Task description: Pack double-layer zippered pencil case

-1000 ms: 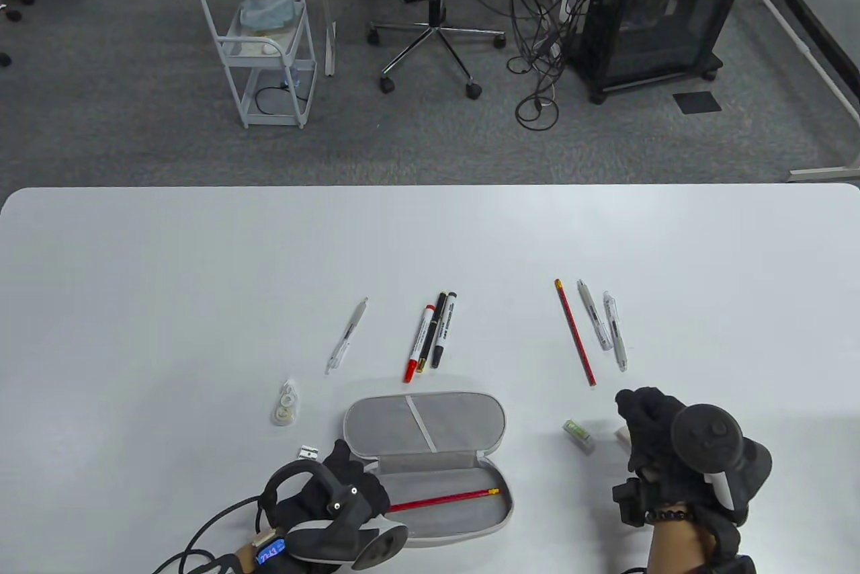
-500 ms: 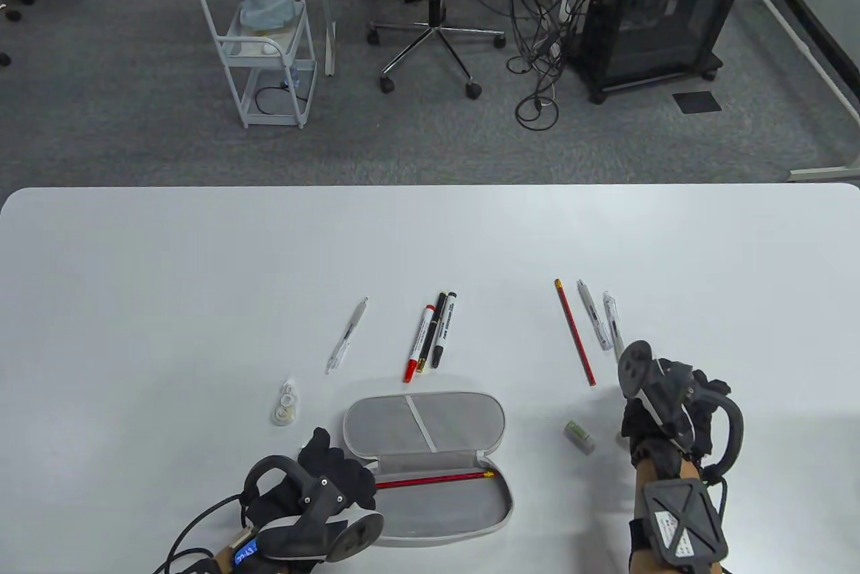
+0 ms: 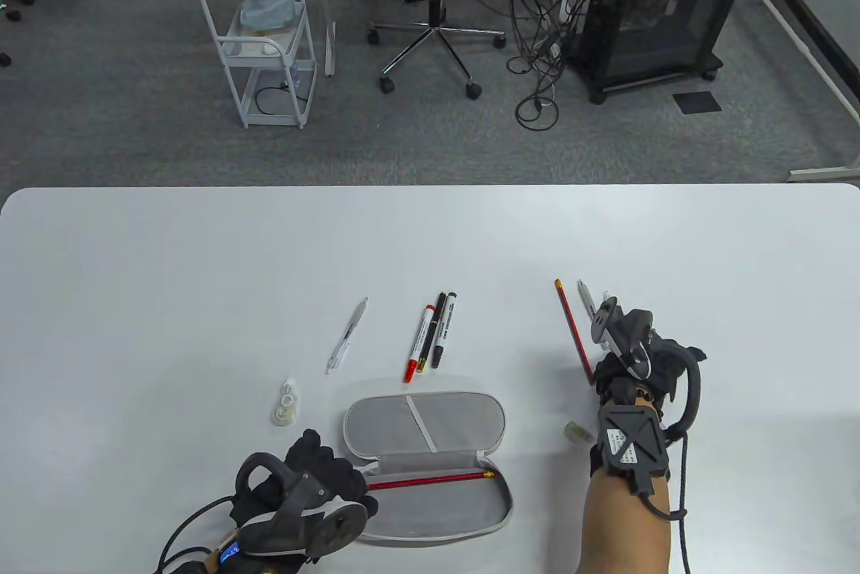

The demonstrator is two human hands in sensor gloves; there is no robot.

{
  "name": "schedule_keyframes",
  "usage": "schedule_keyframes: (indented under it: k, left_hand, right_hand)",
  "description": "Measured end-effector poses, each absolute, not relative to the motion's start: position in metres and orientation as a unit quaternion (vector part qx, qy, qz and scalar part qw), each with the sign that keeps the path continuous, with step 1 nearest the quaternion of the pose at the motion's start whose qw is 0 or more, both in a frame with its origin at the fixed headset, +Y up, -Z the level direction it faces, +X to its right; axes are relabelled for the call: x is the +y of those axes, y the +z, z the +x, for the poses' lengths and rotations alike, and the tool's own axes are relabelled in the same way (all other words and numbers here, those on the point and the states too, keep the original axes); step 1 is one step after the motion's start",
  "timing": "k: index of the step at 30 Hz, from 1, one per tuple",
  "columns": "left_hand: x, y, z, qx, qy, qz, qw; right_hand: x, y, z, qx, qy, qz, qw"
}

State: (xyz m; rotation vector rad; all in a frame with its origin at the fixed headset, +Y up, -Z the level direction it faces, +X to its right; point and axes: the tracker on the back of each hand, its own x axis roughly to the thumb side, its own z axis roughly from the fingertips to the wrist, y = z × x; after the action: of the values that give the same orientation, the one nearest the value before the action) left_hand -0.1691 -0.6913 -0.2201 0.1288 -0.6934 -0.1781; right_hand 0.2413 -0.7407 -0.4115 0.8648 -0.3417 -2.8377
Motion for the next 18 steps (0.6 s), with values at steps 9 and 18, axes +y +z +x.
schedule_keyframes:
  k: [9,18]
  left_hand:
    - [-0.692,-0.219,-0.168,-0.346,-0.07,0.038,0.935]
    - [-0.691,-0.226,-0.175,-0.333,-0.049,0.024,0.942]
  right_hand:
    - [-0.742,-0.416,0.245,-0.077,-0.95,0.295,0.063]
    - [-0.736,-0.399,0.273,-0.083,-0.936,0.334,-0.07]
